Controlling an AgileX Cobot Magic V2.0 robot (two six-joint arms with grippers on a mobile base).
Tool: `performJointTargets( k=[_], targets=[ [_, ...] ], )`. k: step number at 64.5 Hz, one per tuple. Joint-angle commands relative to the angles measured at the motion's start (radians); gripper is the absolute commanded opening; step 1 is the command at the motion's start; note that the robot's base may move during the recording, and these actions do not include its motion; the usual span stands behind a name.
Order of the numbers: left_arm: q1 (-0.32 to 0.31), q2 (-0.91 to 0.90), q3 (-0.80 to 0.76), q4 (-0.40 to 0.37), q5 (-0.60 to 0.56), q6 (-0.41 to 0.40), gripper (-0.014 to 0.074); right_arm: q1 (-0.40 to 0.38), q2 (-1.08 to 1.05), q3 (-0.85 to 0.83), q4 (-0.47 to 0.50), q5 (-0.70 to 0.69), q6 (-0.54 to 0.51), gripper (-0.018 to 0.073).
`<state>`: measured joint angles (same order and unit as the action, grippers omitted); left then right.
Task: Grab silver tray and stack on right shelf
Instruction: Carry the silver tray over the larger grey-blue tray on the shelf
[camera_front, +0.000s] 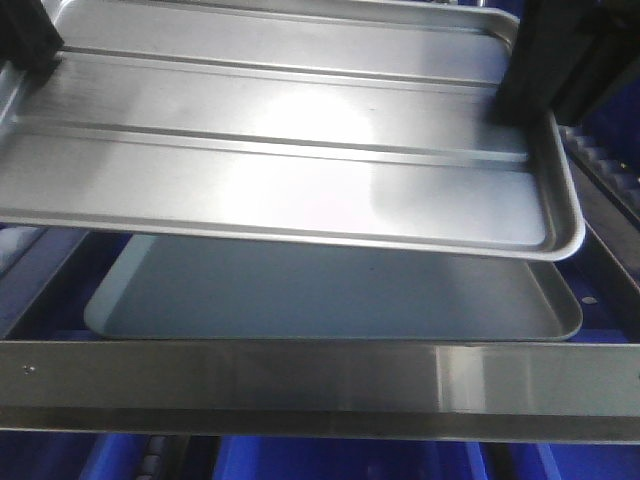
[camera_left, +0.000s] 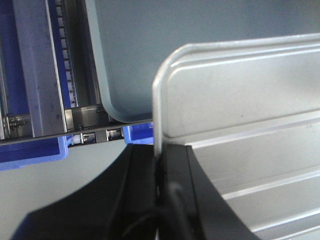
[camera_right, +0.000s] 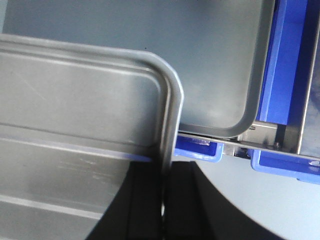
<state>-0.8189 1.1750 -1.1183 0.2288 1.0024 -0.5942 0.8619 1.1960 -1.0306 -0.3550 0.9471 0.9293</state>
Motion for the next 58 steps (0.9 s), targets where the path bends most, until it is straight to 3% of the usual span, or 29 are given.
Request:
performJointTargets(
  k=[1, 58],
  targets=[
    [-0.007, -0.023, -0.030, 0.016, -0.035, 0.013, -0.0093, -0.002, -0.023, -0.026, -0.042, -0.043, -0.022, 0.0056],
    [-0.007, -0.023, -0.030, 0.016, -0.035, 0.013, -0.0093, -0.002, -0.023, -0.026, -0.042, -0.043, -0.022, 0.0056]
  ],
)
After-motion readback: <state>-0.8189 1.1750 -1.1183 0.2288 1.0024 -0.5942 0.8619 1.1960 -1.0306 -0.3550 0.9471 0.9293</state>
